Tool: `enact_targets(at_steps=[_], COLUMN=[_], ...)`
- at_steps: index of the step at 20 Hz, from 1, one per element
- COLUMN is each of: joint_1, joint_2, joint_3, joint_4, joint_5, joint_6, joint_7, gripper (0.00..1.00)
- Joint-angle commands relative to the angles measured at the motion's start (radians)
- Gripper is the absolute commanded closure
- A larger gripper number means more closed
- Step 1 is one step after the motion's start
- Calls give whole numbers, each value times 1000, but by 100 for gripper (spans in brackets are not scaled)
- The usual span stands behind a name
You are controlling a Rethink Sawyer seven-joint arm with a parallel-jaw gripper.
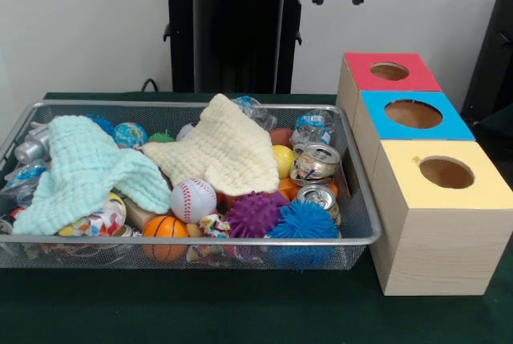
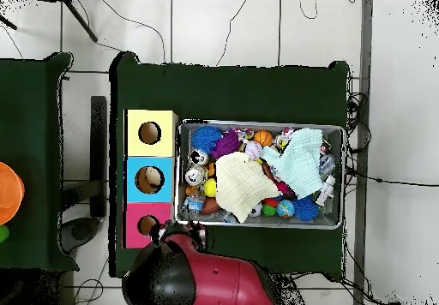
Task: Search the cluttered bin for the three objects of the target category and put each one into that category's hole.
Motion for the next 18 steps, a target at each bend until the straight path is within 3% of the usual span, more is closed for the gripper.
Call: enact_targets(at_steps=[1, 8, 15, 18], joint_1=[-67, -99, -114, -127], joint_2=[66, 75, 96, 117], joint_3=[123, 156, 168, 174], joint_4=[74, 69, -3, -19], joint_5=[32, 37, 33, 23], joint_6=[-7, 20, 126, 125], joint_7=[26, 26, 33, 28], gripper=[0, 0, 0, 0])
